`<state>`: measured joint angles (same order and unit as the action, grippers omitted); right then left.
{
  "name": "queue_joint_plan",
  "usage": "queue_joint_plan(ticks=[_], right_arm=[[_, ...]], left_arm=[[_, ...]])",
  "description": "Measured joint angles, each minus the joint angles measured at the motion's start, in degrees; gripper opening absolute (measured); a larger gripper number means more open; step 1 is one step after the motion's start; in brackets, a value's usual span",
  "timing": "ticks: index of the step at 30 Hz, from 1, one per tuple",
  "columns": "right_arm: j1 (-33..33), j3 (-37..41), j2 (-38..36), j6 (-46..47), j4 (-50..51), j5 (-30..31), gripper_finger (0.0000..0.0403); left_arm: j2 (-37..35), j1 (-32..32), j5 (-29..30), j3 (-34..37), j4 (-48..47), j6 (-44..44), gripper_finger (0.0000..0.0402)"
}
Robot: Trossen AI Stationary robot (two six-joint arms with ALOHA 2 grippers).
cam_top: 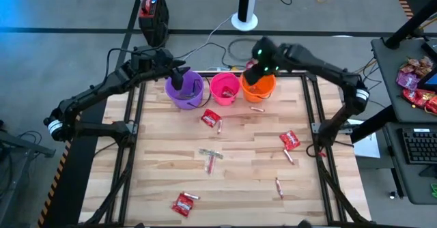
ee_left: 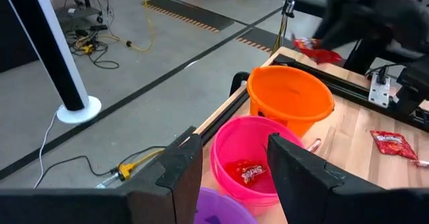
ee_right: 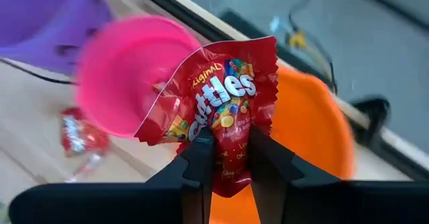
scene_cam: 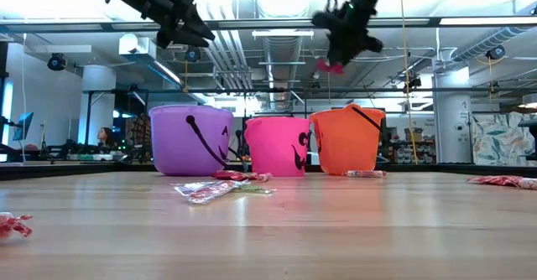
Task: Sort candy by brand, put in halloween buckets
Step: Put the red candy pack into the pink bucket
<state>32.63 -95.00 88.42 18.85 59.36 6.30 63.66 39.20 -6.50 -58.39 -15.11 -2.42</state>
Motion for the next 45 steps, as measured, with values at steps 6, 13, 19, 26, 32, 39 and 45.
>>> queue_joint_plan(ticks=[6, 13, 19, 26, 32, 39, 45], right_arm=[[9.3, 2.2, 0.2, -0.9, 1.8, -11.9, 0.0068], [11.7, 3.3, 2.5, -4.8, 1.4, -15.8, 0.0068], [11.9, 2.9, 4.9, -11.5, -1.2, -16.7, 0.0068], [11.8, 2.9, 11.3, -26.5, -23.2, -37.7, 0.0068], [10.5, 3.0, 17.9, -24.0, -32.9, -48.8, 0.0068], [8.1, 3.1, 19.7, -24.9, -30.1, -46.6, 0.0068], [6.3, 3.1, 19.5, -25.9, -29.2, -35.7, 0.0087]], left_arm=[[0.0, 0.0, 0.0, 0.0, -3.1, -1.8, 0.0152], [0.0, 0.0, 0.0, 0.0, -9.2, -9.0, 0.0152], [0.0, 0.0, 3.6, 0.0, -8.4, -13.2, 0.0152], [0.0, 0.1, 9.6, 0.0, -7.4, -13.2, 0.0152], [0.0, 0.1, 10.1, 0.0, -7.8, -13.0, 0.0152], [0.0, 0.1, 10.1, 0.0, -8.2, -12.9, 0.0152], [0.0, 0.1, 10.1, 0.0, -9.0, -12.9, 0.0152]])
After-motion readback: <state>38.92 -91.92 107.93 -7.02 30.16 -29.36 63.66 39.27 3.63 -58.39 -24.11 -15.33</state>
